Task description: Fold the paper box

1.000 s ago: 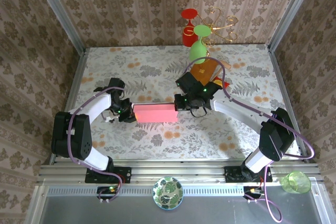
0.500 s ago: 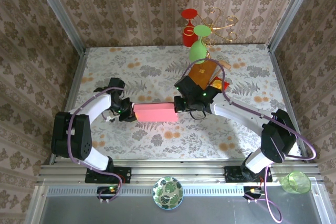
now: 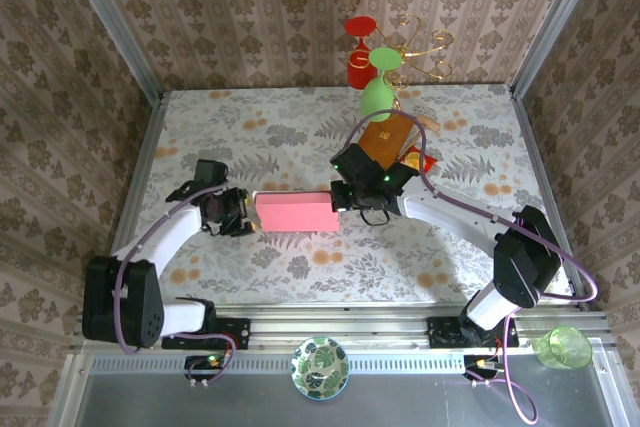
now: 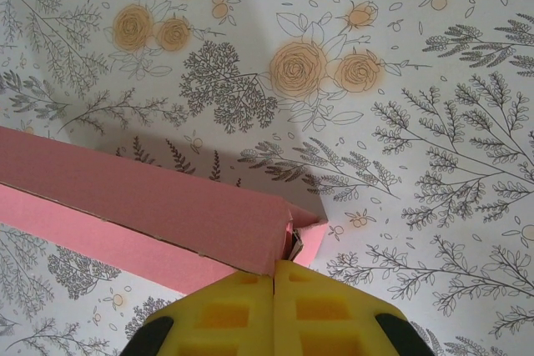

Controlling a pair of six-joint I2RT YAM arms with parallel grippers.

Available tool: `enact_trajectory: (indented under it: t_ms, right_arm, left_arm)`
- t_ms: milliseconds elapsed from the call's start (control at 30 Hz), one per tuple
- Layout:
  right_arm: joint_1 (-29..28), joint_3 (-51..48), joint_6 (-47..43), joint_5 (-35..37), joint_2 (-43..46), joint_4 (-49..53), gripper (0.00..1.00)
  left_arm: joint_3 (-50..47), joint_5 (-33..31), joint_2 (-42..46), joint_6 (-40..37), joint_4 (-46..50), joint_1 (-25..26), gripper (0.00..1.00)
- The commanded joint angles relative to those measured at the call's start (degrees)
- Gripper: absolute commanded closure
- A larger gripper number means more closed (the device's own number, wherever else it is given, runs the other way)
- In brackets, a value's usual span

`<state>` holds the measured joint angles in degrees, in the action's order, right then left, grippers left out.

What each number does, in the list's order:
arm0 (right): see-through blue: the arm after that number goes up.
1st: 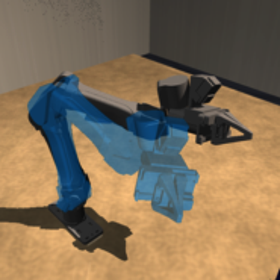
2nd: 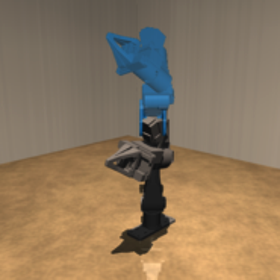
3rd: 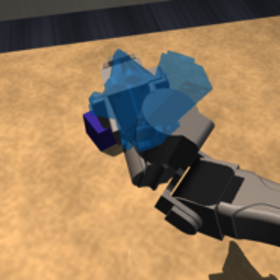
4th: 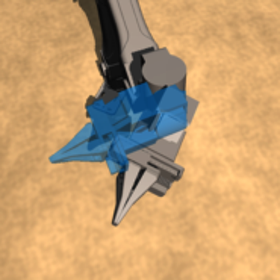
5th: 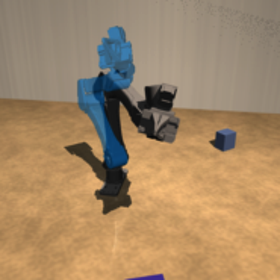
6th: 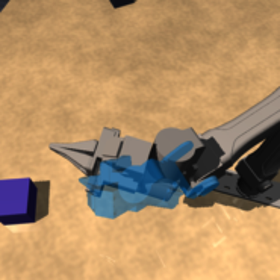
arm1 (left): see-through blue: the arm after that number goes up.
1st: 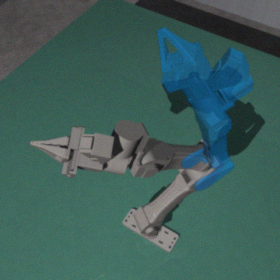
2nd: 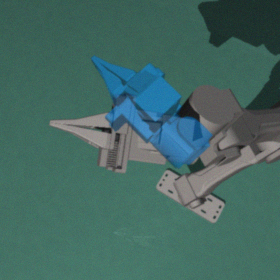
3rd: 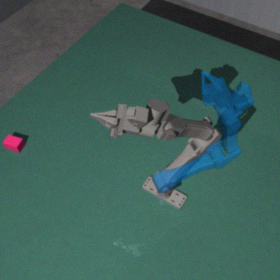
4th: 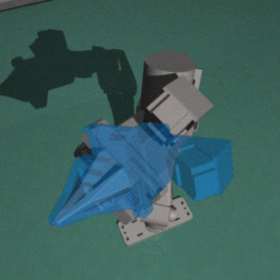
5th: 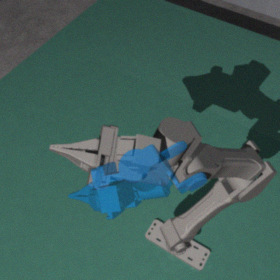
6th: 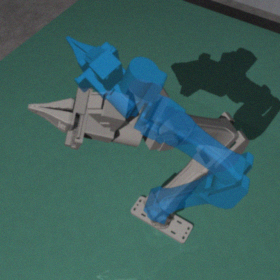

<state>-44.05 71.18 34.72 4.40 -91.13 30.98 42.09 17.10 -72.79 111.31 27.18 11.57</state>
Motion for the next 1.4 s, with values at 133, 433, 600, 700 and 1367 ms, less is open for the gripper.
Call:
enact_trajectory:
  t_ms: [133,433,600,700,1367]
  right_arm:
    - [-0.4,0.1,-0.1,1.6,-2.4,5.8,1.0]
    - [-0.5,0.1,0.0,1.0,-2.1,5.9,1.0]
    - [-0.4,0.1,-0.3,1.0,-2.0,6.3,1.0]
    - [-0.5,0.1,-0.3,0.9,-2.0,6.2,1.0]
    - [-0.5,0.2,-0.5,0.5,-2.3,6.4,1.0]
  left_arm:
    - [1.1,-5.0,7.9,-21.2,5.9,-3.3,0.47]
    - [12.0,10.6,8.2,-79.5,5.0,-5.0,0.74]
    - [18.6,18.7,4.0,-95.9,15.4,-4.4,0.8]
    - [22.2,16.1,3.0,-103.9,22.3,-3.0,0.8]
    - [27.2,3.6,-3.3,-116.2,27.8,2.1,0.71]
